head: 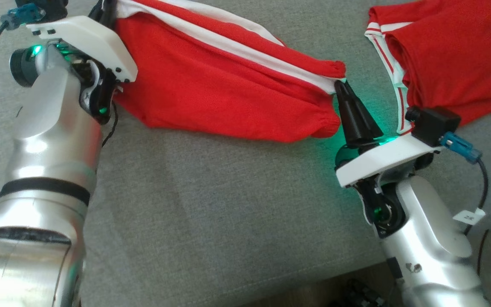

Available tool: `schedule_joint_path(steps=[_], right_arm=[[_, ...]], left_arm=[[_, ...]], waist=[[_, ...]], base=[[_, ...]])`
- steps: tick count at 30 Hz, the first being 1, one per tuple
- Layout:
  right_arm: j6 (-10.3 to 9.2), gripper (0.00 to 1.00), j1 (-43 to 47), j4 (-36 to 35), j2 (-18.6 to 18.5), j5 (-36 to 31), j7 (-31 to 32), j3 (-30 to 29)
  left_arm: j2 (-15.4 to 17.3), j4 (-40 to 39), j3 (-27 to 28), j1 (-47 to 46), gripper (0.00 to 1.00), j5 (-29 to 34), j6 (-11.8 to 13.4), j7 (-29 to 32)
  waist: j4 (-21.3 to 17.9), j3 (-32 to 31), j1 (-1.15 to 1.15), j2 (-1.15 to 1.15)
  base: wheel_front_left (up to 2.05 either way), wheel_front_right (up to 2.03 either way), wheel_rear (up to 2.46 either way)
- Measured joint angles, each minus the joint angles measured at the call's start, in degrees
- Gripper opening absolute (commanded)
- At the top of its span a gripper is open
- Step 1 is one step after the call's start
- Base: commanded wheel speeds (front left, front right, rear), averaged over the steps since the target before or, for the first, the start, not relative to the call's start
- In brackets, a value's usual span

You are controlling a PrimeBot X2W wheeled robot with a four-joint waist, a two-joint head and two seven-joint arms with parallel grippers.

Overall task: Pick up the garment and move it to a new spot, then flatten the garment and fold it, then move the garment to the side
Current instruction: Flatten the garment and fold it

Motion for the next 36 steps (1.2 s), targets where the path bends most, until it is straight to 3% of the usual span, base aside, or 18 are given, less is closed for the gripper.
schedule_joint_path(steps=[1, 2, 10, 15, 20, 30, 36], right_arm=[[0.00, 1.00, -0.4, 0.2, 0.0, 0.4, -0.2, 0.4], [0.00, 1.00, -0.6, 0.3, 0.0, 0.7, -0.4, 0.9], [0.00, 1.00, -1.3, -0.1, -0.1, 0.1, -2.6, 2.8], [0.00, 1.00, -0.9, -3.3, -0.1, -5.5, -4.4, 1.6], [0.00, 1.00, 1.7, -8.4, -0.1, -11.3, -5.0, -1.7], [0.00, 1.00, 9.2, -17.7, -0.1, -21.6, -3.4, -10.3], [0.00, 1.00, 13.7, -20.5, -0.1, -23.9, -1.4, -12.1]], left_arm=[[0.0, 1.4, -0.1, -0.6, 0.31, 0.0, 0.0, -0.1], [-0.1, 2.7, -0.1, -1.2, 1.00, 0.0, 0.0, 0.0], [-0.7, 6.8, -1.6, -2.6, 1.00, -0.8, -0.5, -4.4], [-1.1, 3.9, -2.4, -1.8, 1.00, -0.6, -0.5, -7.3], [-0.3, -11.7, -1.2, 5.2, 1.00, 2.3, 2.2, -7.4], [2.2, -41.5, 2.9, 29.2, 1.00, 9.1, 7.9, -7.7], [2.7, -49.2, 4.3, 39.6, 1.00, 10.7, 10.2, -7.8]], waist=[[-0.2, 0.1, 0.00, 0.00], [-0.4, 0.2, 0.00, 0.00], [-0.3, 0.3, 0.00, 0.00], [1.1, -0.8, -0.01, 0.00], [2.8, -2.6, -0.01, 0.00], [6.0, -7.2, -0.01, 0.00], [7.4, -9.5, -0.01, 0.00]], base=[[0.00, 0.00, 0.00], [0.00, 0.00, 0.00], [0.00, 0.00, 0.00], [0.00, 0.00, 0.00], [0.00, 0.00, 0.00], [0.00, 0.00, 0.00], [0.00, 0.00, 0.00]])
